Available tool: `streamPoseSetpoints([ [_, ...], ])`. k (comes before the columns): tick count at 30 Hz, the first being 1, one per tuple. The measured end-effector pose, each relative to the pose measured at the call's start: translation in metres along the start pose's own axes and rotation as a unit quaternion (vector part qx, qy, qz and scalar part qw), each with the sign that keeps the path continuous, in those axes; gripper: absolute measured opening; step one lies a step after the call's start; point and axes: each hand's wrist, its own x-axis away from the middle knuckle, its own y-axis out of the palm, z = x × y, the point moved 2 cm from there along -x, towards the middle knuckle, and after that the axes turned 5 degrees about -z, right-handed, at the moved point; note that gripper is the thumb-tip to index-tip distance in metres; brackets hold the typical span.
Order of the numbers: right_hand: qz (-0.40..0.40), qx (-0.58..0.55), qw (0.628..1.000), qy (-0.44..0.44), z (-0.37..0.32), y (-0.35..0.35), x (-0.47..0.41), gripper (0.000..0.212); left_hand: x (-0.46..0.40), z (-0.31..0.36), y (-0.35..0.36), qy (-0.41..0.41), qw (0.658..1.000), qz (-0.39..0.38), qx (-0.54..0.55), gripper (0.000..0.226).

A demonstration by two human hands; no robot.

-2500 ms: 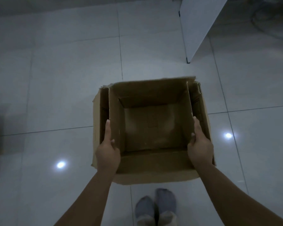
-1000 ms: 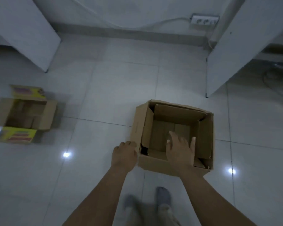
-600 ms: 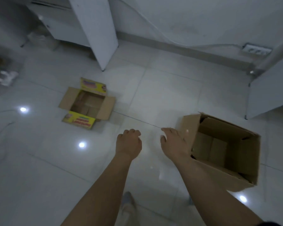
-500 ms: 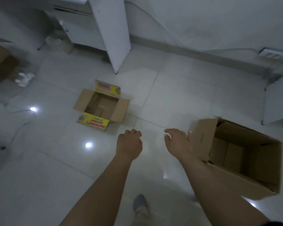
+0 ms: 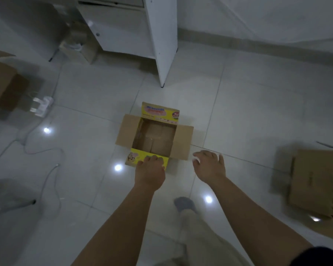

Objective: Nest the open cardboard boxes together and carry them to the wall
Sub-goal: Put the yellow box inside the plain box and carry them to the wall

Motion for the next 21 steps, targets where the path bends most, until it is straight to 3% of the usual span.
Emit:
streamPoseSetpoints([
  [10,0.000,-0.058,0.993,0.104,-0.093,0.052,-0.128,0.036,-0.148,-0.160,-0.005,-0.034,0.990,-0.024,0.138,0.031],
  [16,0.030,-0.177,0.970,0.164,-0.095,0.132,-0.211,0.035,-0.227,-0.219,0.072,-0.051,0.985,-0.090,0.141,0.033],
  [21,0.067,-0.155,0.964,0.208,-0.065,0.221,-0.263,0.040,-0.293,-0.271,0.158,-0.091,0.980,-0.074,0.160,0.037],
])
